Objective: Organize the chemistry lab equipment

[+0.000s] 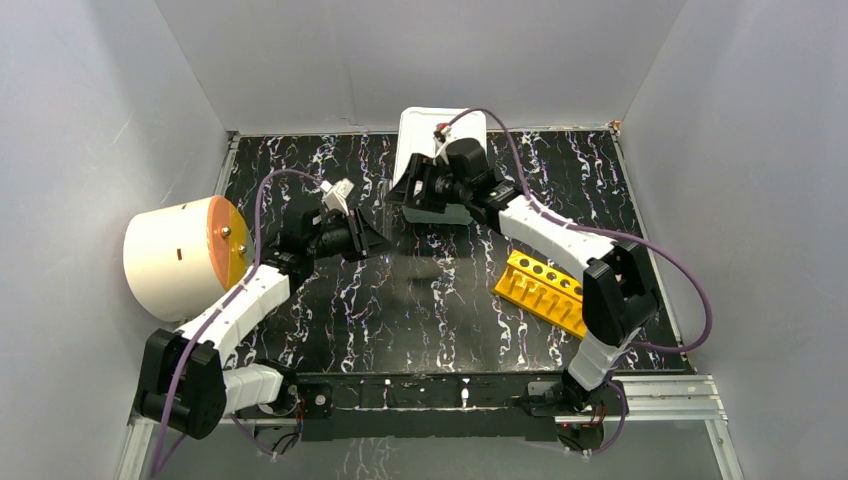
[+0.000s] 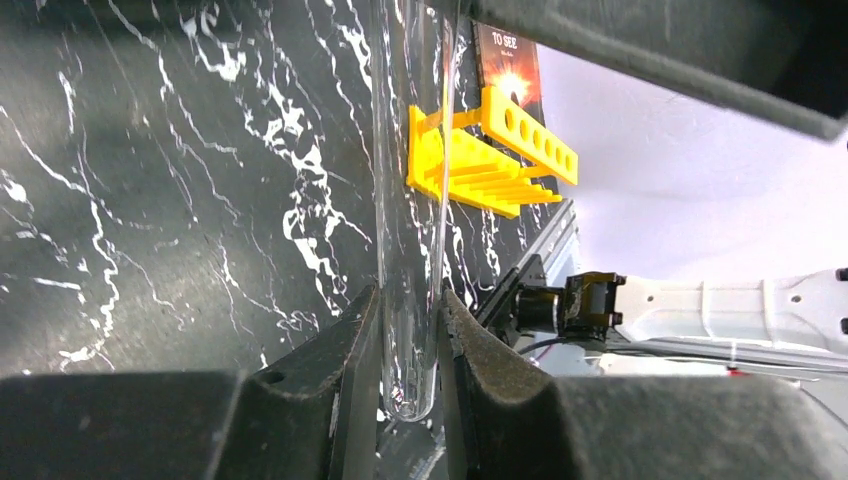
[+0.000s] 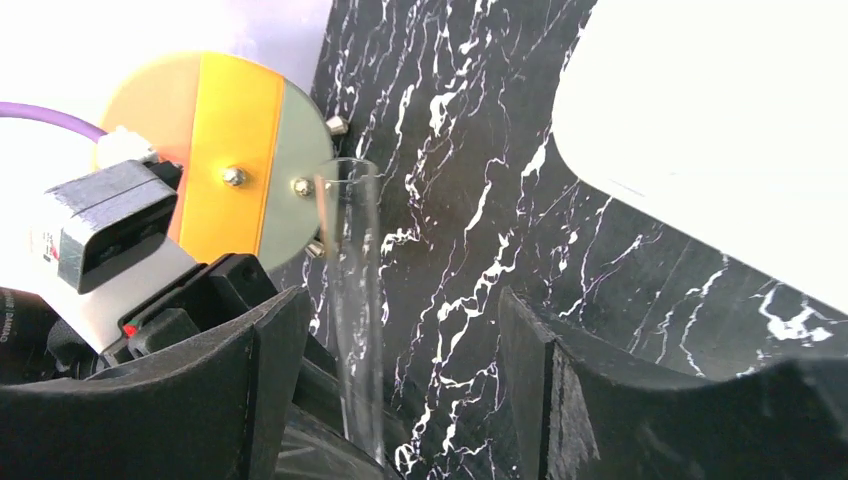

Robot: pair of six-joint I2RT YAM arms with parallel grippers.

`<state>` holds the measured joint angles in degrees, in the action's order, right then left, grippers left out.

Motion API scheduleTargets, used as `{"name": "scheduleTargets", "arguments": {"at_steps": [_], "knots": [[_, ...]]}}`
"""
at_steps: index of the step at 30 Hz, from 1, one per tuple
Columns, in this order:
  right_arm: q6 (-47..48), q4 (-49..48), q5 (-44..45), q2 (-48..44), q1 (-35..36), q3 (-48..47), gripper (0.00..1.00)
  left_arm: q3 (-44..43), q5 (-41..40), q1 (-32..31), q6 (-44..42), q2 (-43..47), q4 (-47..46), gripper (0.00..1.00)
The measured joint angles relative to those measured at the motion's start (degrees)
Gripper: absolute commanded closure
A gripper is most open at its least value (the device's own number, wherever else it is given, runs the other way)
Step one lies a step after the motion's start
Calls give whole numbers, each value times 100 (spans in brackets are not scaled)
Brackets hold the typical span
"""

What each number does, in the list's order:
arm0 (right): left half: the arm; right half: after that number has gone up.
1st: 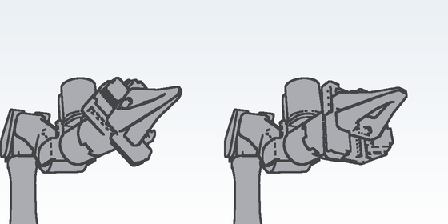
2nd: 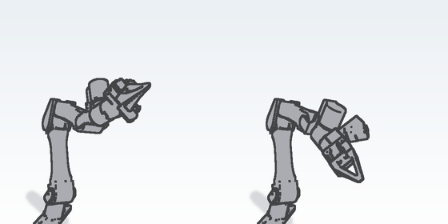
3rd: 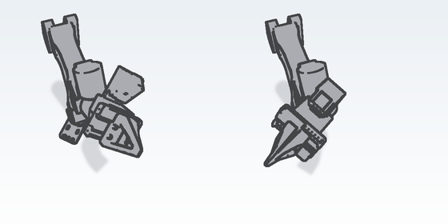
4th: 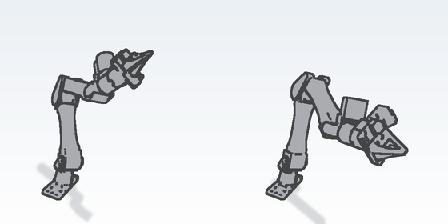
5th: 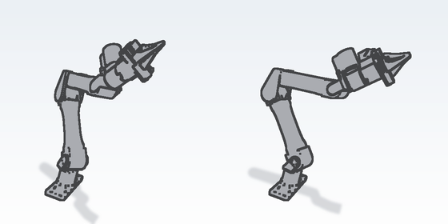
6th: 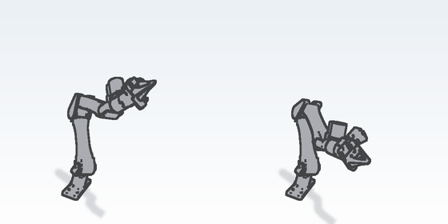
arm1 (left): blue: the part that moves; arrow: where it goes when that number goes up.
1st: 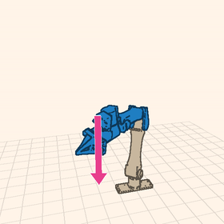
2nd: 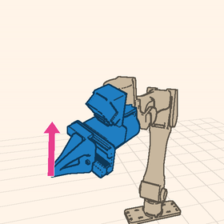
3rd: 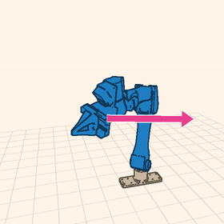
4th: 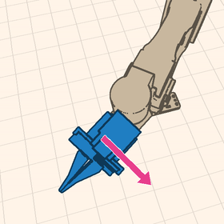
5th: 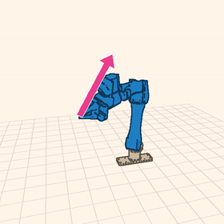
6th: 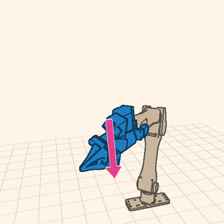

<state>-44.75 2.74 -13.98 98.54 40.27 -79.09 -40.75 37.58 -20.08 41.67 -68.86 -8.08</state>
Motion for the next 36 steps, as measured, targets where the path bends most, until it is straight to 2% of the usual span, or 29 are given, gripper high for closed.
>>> {"name": "scheduleTargets", "arguments": {"at_steps": [7, 12, 16, 18, 19, 26, 31, 36], "knots": [[326, 33, -614, -603, -522, -37, 19, -496, -153, 0, -1001, 142, 103, 96], [616, -201, -1624, -739, -693, -234, 19, -966, -170, 0, -1716, -175, 101, 96], [619, 413, -1631, -332, -691, -1331, 22, -1231, -337, 0, -2345, -398, 85, 98], [647, 898, -1665, 229, -693, -2332, 22, -1231, -439, 0, -2796, -363, 177, 98], [658, 1080, -1657, 345, -693, -2503, 22, -1231, -463, 0, -2957, -337, 201, 98], [605, 1928, -1598, 649, -728, -2879, 23, -1231, -518, -4, -3467, -225, 214, 97], [592, 2098, -1692, 732, -732, -2894, 27, -1231, -527, -31, -3724, -179, 249, 98], [553, 2100, -1991, 828, -743, -3036, 33, -1257, -704, -68, -4323, -166, 761, 99]]}}
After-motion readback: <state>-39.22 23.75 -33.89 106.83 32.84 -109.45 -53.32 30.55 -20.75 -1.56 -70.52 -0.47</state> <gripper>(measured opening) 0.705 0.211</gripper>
